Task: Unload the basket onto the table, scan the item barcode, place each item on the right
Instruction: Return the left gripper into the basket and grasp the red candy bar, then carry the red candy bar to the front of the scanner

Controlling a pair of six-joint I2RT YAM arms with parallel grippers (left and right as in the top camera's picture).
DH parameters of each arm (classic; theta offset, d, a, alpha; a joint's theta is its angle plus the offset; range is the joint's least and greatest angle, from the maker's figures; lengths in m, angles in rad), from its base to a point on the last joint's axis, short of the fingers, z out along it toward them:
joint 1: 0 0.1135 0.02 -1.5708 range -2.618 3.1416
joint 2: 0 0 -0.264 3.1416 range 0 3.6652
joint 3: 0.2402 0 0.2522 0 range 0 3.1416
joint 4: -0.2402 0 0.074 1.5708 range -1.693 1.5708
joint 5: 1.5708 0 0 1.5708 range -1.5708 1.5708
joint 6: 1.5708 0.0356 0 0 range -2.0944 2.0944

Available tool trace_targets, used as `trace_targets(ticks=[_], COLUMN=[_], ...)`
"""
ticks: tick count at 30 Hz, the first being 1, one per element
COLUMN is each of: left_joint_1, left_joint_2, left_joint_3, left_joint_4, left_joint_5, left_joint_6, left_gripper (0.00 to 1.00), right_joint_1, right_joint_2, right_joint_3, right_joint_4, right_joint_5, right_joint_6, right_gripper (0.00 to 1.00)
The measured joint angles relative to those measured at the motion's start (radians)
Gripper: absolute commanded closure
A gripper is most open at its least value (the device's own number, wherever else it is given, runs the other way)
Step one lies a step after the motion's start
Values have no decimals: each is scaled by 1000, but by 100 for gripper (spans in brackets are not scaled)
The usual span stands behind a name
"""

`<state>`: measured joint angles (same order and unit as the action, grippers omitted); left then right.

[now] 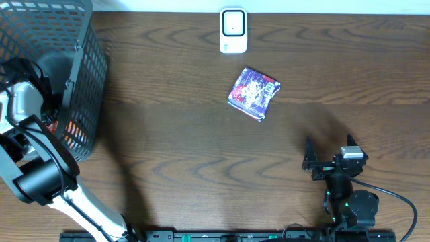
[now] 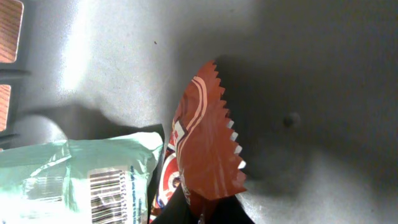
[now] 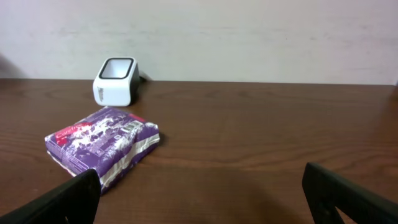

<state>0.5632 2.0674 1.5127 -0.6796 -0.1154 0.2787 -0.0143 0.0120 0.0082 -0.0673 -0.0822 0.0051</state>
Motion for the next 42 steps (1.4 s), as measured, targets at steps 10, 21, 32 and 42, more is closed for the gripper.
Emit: trace_targets(ticks=[10, 21, 32, 42], left_joint_1=[-59, -194, -500, -768], left_joint_2=[-287, -669, -852, -734], left_joint_3=[25, 64, 64, 64], left_joint_4=[146, 243, 267, 39], left_joint_5=[60, 195, 211, 133], left_joint_6=[-150, -235, -261, -507], left_gripper=[93, 93, 93, 93], right_joint_1=[0, 0, 0, 0], right_joint_2=[0, 0, 0, 0], right_joint_3=[0, 0, 0, 0], right_joint_4=[0, 0, 0, 0], right_joint_5=[0, 0, 0, 0], right_joint_6=[0, 0, 0, 0], right_gripper=[1, 1, 1, 1])
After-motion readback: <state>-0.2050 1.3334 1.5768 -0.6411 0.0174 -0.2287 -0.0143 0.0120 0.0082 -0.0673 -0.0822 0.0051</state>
